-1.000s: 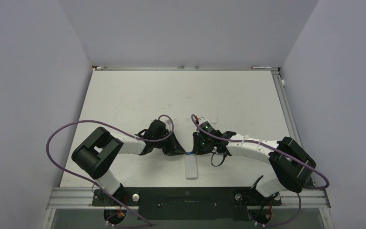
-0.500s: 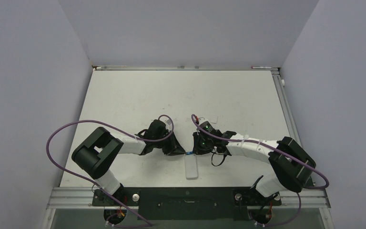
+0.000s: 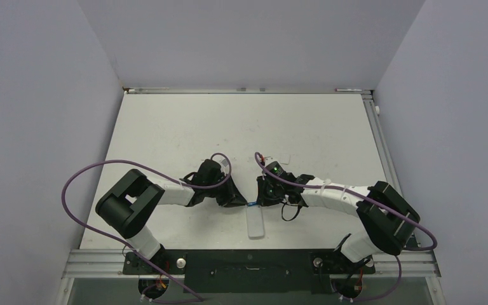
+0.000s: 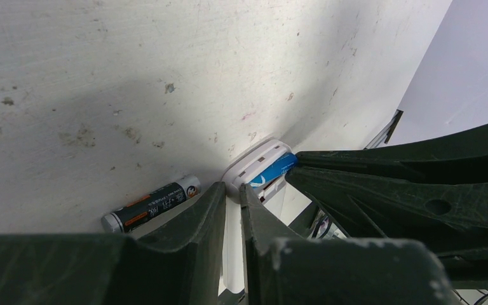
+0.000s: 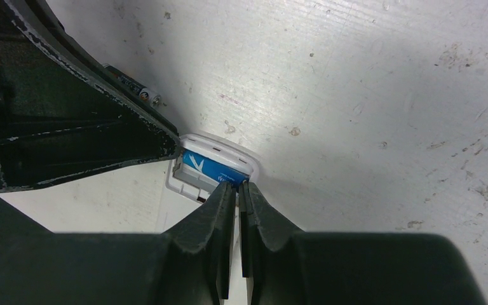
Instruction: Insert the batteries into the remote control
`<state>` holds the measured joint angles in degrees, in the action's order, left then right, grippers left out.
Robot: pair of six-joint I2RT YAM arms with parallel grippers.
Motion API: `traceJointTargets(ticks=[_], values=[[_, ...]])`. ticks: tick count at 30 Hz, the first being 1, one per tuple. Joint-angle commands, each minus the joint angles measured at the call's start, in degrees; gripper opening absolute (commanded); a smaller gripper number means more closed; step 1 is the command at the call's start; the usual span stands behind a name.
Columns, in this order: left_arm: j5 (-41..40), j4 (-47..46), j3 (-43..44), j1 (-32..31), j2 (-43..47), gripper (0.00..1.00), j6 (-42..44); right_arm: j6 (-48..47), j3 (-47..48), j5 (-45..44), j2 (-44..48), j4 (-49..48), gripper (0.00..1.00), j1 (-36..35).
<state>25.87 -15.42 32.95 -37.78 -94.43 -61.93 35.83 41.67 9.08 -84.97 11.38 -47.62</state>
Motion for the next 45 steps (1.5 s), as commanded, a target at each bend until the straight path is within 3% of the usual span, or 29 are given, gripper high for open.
traceJointTargets(ticks=[1,32,45], values=[[0.55,-2.78,0.55,-0.19,0.59,0.11,-0.29,0.62,0.9,1.35,-2.11,-1.81,0.09,-1.17],[1.38,-4.08,-0.69,-0.1,1.49,0.11,-0.12,-3.97,11.41,-8.59,-13.96,11.27,0.09,-10.41],[1.51,-4.26,-1.06,-0.01,1.66,0.1,-0.12,-3.96,14.05,-12.75,-9.5,14.44,0.09,-10.63]])
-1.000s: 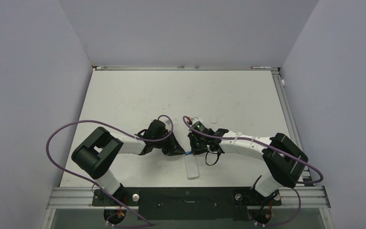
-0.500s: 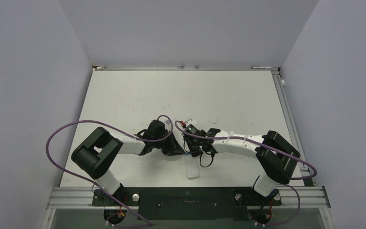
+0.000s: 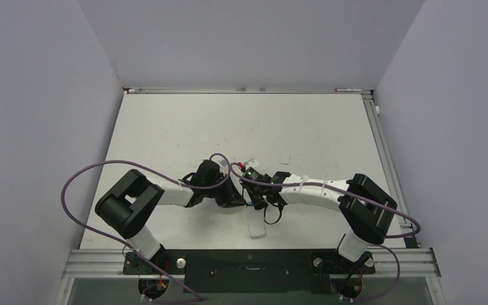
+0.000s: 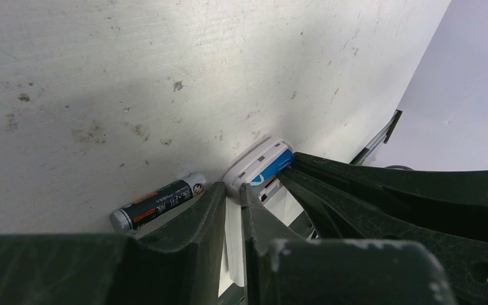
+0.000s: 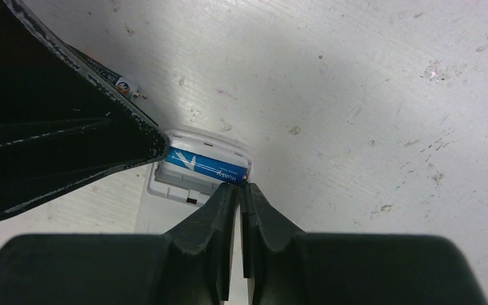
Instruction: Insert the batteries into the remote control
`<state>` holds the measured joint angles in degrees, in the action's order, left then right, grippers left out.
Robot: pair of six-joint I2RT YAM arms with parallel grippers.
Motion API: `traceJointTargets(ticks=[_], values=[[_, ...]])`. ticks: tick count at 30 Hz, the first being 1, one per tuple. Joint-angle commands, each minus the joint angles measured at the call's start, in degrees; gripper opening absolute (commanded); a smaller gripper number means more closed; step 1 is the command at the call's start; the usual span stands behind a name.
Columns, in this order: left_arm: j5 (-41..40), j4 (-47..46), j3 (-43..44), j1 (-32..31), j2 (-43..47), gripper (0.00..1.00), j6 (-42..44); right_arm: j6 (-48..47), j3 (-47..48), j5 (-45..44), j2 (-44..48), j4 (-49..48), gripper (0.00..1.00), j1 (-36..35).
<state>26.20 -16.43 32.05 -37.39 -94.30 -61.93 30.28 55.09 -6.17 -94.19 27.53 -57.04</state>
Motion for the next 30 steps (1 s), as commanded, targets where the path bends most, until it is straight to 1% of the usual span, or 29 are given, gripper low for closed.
traceJointTargets(ticks=[1,6,12,19,30], values=[[1.14,-3.22,-0.08,-0.41,1.49,0.1,-0.12,1.68,0.75,2.37,0.16,-1.61,0.09,-1.17],[1.06,-3.0,0.03,-0.41,1.31,0.1,-0.12,1.63,0.96,1.94,2.02,-1.31,0.12,-0.61],[0.96,-2.65,0.18,-0.4,1.4,0.1,-0.03,2.11,0.71,1.79,4.71,-1.99,0.18,0.36],[0.79,-1.97,0.29,-0.41,1.82,0.1,0.14,3.09,-0.52,2.83,6.39,-3.81,0.19,2.28],[0.61,-1.51,0.54,-0.41,1.84,0.1,0.14,3.01,-1.89,3.64,4.59,-4.64,0.16,3.07]])
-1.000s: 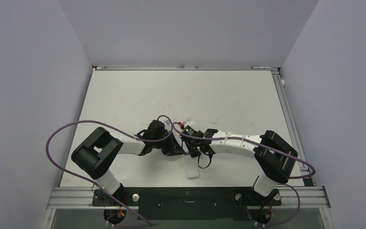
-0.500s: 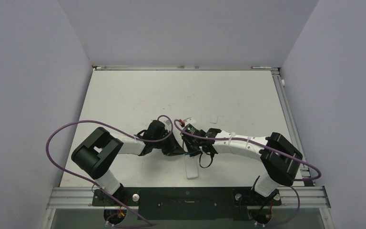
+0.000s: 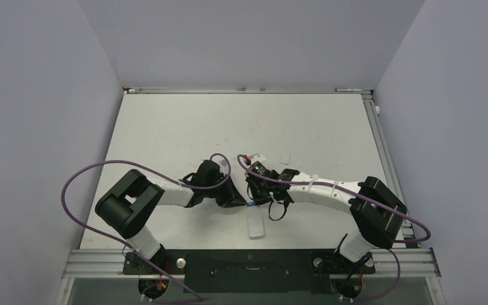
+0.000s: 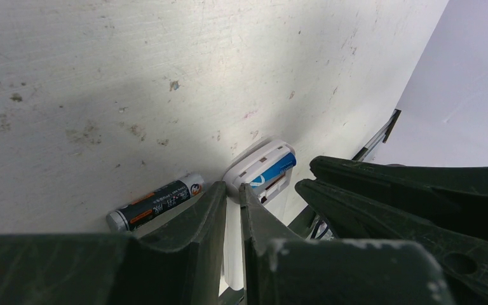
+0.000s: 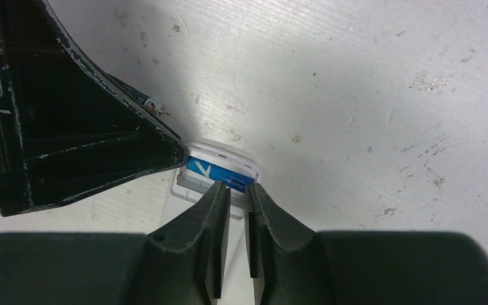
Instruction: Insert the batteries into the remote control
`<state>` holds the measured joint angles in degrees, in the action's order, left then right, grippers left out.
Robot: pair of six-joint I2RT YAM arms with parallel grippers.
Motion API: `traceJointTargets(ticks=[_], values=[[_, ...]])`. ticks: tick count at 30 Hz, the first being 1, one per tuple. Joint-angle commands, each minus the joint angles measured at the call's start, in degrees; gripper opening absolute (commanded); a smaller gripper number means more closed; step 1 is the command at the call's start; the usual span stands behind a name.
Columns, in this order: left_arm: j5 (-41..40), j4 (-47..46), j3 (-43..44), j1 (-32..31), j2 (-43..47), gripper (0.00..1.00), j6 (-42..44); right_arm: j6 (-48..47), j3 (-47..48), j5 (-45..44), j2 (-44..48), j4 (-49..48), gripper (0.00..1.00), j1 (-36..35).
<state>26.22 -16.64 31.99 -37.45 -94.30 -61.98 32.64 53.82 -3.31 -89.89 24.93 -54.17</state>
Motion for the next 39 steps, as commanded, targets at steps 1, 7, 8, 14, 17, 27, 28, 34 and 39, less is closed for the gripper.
traceJointTargets(ticks=[1,7,8,14,17,27,28,34,39], values=[[0.6,-1.29,0.62,-0.34,1.8,0.1,0.19,0.64,-0.69,0.98,0.23,-2.16,0.15,0.21],[0.59,-1.2,0.63,-0.34,1.8,0.1,0.28,0.8,-0.99,1.47,-0.49,-2.43,0.13,0.25],[0.66,-1.2,0.62,-0.34,1.84,0.1,0.28,0.83,-1.08,1.47,-0.55,-2.48,0.13,0.21],[0.59,-1.19,0.53,-0.34,1.93,0.1,0.28,0.77,-0.96,1.0,-1.2,-2.28,0.12,0.28],[0.59,-1.2,0.52,-0.32,2.02,0.1,0.28,0.75,-1.0,0.7,-1.44,-2.17,0.12,0.25],[0.77,-1.13,0.62,-0.31,1.67,0.1,0.28,0.85,-1.09,-0.44,-2.03,-1.81,0.12,0.3],[0.79,-1.16,0.62,-0.29,1.67,0.1,0.28,0.91,-1.17,-0.46,-2.03,-1.83,0.12,0.3],[0.85,-1.2,0.69,-0.34,1.58,0.1,0.28,0.75,-1.34,0.65,-2.78,-2.29,0.11,0.3],[0.83,-1.2,0.71,-0.34,1.49,0.1,0.28,0.71,-1.87,1.26,-3.22,-2.37,0.09,0.17]])
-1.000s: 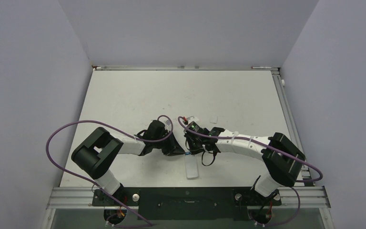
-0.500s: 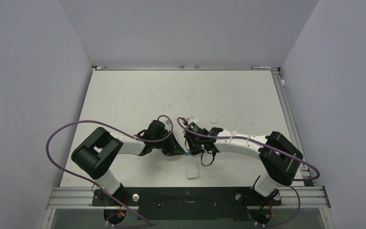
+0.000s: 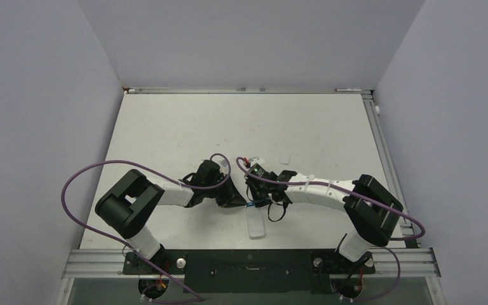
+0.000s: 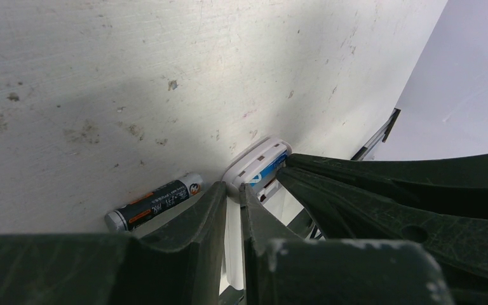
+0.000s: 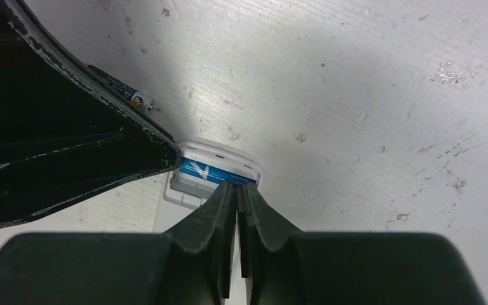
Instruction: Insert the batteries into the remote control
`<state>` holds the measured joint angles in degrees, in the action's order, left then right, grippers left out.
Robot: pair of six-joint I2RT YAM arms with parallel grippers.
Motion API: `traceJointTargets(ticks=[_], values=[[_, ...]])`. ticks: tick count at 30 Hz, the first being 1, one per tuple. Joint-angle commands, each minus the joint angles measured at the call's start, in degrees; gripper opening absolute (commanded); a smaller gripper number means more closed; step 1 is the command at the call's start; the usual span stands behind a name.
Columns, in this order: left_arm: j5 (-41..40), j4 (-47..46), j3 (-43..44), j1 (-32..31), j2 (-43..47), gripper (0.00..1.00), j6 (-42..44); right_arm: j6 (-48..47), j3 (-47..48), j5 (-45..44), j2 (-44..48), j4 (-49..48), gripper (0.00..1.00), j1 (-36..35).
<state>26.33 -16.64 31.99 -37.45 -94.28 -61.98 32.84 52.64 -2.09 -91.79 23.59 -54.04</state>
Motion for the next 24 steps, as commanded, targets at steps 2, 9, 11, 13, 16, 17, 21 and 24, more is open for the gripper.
traceJointTargets(ticks=[2,9,11,13,16,17,21,24], values=[[0.74,-1.28,0.71,-0.34,1.47,0.1,0.23,0.38,-0.78,-0.12,-1.86,-0.72,0.09,-0.36],[0.83,-1.33,0.62,-0.32,1.62,0.1,-0.01,0.59,-0.4,-2.3,-3.63,0.15,0.09,-1.93],[0.83,-1.12,0.7,-0.34,1.79,0.1,0.01,0.64,-0.14,-2.71,-3.54,0.33,0.09,-1.93],[0.83,-0.81,0.77,-0.3,2.14,0.1,0.1,0.7,0.19,-3.46,-2.98,0.55,0.09,-1.9],[0.79,-0.38,0.8,-0.34,2.73,0.11,0.19,0.63,1.28,-4.22,-2.0,1.23,0.09,-1.92],[0.65,-0.26,0.8,-0.34,2.97,0.11,0.19,0.68,1.55,-4.5,-1.59,1.58,0.09,-1.94],[0.1,0.4,0.8,-0.34,3.86,0.14,0.21,0.87,3.23,-4.88,1.23,2.38,0.09,-1.95],[-0.12,0.94,0.75,-0.42,4.52,0.16,0.28,0.94,4.09,-5.5,3.63,3.11,0.11,-1.94]])
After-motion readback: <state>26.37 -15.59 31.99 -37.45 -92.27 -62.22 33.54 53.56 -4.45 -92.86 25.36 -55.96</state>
